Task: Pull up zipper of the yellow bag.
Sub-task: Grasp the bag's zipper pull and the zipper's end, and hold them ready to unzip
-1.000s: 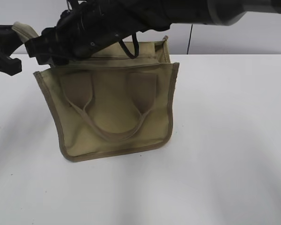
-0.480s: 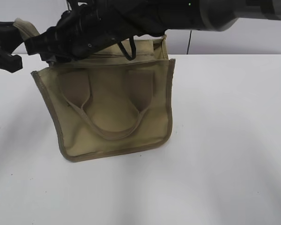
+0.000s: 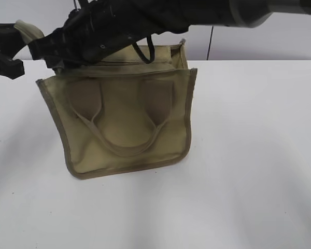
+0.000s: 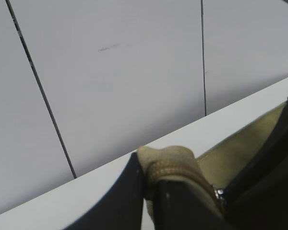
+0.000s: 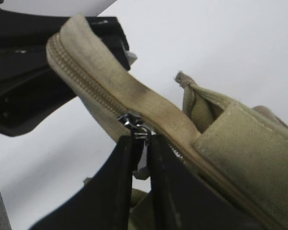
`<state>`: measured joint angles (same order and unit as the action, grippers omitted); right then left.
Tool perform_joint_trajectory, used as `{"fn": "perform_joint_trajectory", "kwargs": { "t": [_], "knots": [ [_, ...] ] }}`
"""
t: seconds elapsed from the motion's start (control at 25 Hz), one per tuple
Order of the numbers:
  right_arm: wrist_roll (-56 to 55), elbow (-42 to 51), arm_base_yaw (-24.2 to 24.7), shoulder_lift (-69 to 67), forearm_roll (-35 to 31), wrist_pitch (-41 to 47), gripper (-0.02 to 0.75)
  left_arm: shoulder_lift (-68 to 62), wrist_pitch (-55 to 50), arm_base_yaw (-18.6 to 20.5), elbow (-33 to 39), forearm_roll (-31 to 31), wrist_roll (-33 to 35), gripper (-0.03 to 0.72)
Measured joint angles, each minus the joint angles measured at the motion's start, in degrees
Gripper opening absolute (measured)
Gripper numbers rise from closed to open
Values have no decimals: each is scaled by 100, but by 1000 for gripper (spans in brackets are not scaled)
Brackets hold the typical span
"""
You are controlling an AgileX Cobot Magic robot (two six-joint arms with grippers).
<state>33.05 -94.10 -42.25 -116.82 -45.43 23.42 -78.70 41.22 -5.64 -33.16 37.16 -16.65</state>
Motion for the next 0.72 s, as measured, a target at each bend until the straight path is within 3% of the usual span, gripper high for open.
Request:
{"fn": "perform_joint_trajectory", "kwargs": {
  "t": [0.72],
  "knots": [
    [-375, -31, 517, 382, 221, 1387, 71, 0, -66, -10, 0, 38, -2, 5]
  ]
}}
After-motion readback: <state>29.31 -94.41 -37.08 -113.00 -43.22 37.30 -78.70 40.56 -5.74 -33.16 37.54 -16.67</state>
